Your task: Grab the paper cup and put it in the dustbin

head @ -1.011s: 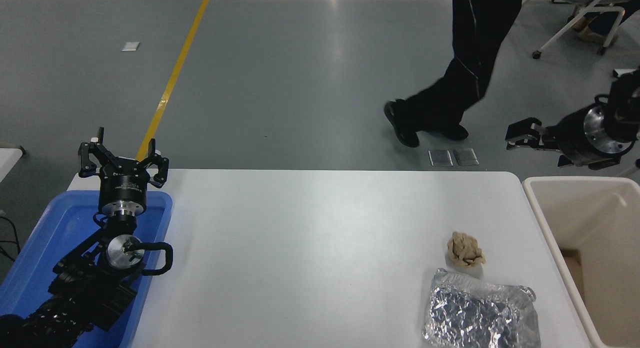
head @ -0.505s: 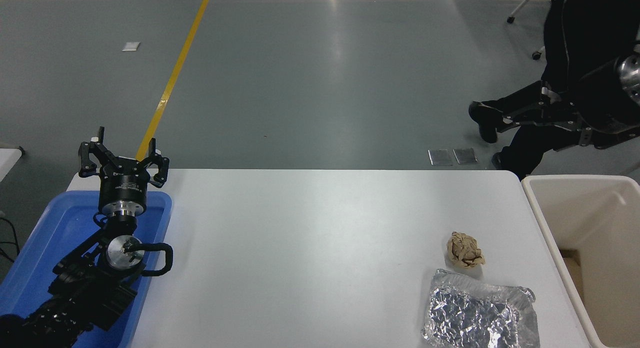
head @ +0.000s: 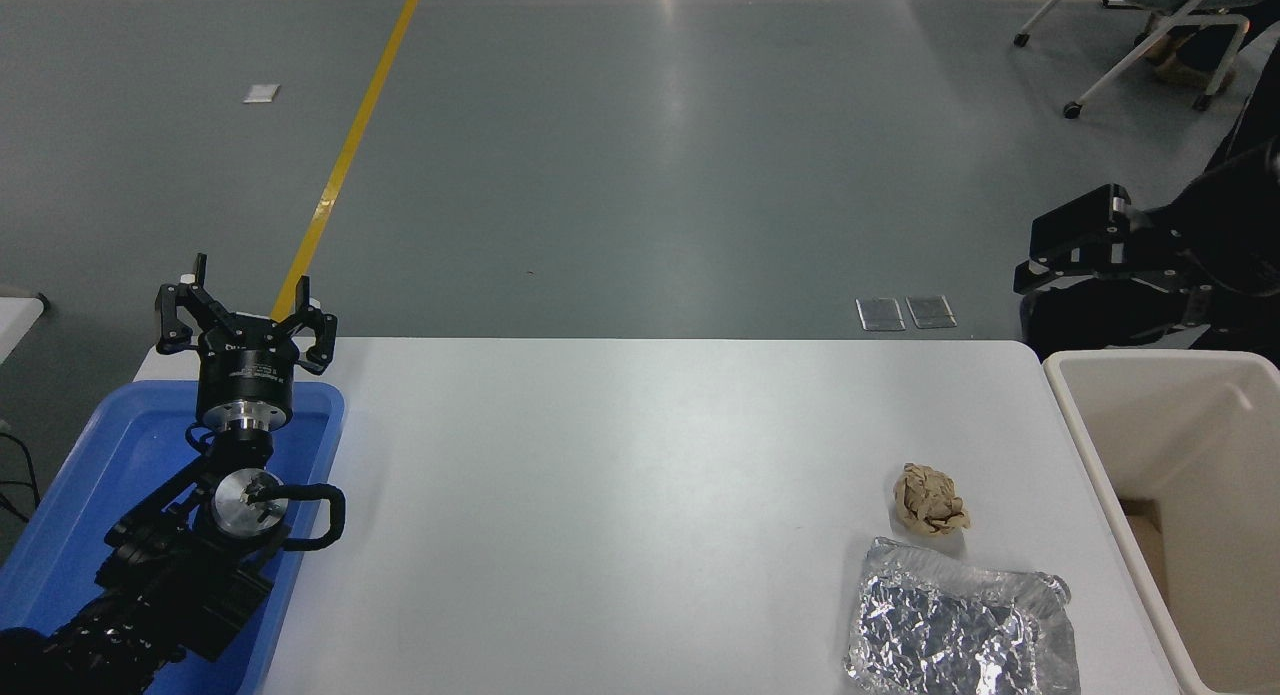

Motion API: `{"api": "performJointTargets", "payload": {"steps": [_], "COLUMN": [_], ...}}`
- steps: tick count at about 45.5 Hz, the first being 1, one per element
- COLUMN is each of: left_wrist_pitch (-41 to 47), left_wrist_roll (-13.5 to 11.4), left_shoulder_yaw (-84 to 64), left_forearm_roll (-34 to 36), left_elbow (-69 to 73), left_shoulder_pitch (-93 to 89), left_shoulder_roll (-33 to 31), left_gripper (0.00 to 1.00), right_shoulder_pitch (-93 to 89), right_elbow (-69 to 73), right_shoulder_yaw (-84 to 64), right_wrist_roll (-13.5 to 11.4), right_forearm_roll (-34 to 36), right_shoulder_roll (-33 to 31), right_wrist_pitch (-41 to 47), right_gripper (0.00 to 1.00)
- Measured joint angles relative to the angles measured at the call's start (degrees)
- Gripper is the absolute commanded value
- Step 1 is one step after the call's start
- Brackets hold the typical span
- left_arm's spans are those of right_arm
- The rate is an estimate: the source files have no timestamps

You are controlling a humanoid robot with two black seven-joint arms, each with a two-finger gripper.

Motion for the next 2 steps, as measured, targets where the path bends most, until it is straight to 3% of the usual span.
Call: {"api": "performJointTargets", "payload": {"steps": [2], "left_wrist_pitch": [0.0], "left_wrist_roll": [0.0], "left_shoulder_yaw": [0.0], "left_forearm_roll": [0.0], "left_elbow": [0.0], "left_shoulder_pitch": [0.0], "left_shoulder_roll": [0.0], "left_gripper": [0.99], "right_shoulder_pitch": [-0.1], "right_elbow": [-0.1], "right_shoulder_yaw": [-0.2], "right_wrist_roll": [0.0], "right_forearm_roll": [-0.1], "right_shoulder_roll": [-0.1], "right_wrist_pitch": [0.0], "right_gripper": [1.0]}}
